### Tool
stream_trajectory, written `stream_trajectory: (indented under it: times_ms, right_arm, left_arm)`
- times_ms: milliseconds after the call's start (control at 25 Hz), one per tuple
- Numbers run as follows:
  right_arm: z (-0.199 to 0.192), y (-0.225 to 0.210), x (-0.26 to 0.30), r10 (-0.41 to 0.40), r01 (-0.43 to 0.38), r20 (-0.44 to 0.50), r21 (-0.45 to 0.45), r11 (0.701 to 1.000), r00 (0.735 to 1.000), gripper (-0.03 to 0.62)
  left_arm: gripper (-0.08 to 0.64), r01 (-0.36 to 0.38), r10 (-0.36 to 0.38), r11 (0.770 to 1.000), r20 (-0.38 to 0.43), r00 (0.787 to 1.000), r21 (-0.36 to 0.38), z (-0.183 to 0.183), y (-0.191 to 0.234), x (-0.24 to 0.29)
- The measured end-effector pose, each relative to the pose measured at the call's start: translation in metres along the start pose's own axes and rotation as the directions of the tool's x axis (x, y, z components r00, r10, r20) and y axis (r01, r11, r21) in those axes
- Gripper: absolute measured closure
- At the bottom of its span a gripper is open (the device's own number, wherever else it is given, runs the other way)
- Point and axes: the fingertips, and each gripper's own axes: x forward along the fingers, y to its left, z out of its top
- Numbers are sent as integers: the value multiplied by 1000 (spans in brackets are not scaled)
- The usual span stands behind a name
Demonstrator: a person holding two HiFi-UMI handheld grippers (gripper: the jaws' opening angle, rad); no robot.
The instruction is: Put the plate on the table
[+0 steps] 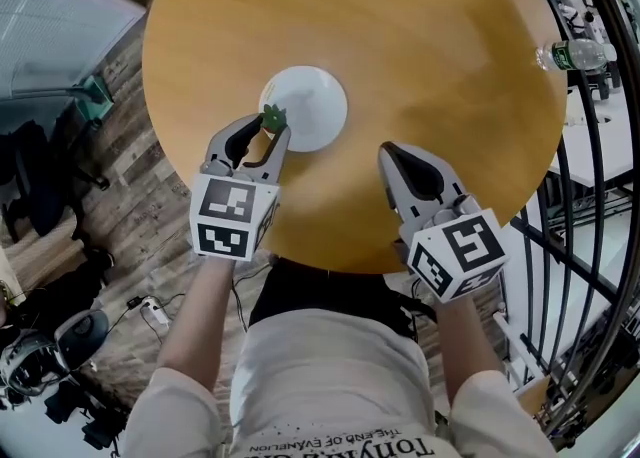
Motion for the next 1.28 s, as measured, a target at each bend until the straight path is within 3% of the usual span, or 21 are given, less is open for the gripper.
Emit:
stream_trajectory:
  times_ms: [120, 320, 680, 1280]
  right_arm:
    - [-4, 1, 6, 2, -2, -4, 9, 1000, 1000, 568]
    - [-9, 0, 11, -2, 2, -14, 21, 1000, 1000, 568]
    - [-14, -15, 12, -18, 19, -22, 46, 999, 1000, 568]
    - [-13, -18, 12, -25, 26, -20, 70, 997, 999, 568]
  left_arm:
    - [413, 9, -8, 1000, -35, 999, 16, -7, 4, 15]
    - [413, 30, -16, 991, -105, 994, 128, -18, 0, 36]
    - [413, 73, -45, 987, -192, 980, 140, -27, -5, 65]
    - [413, 103, -53, 977, -253, 966, 187, -32, -11, 77]
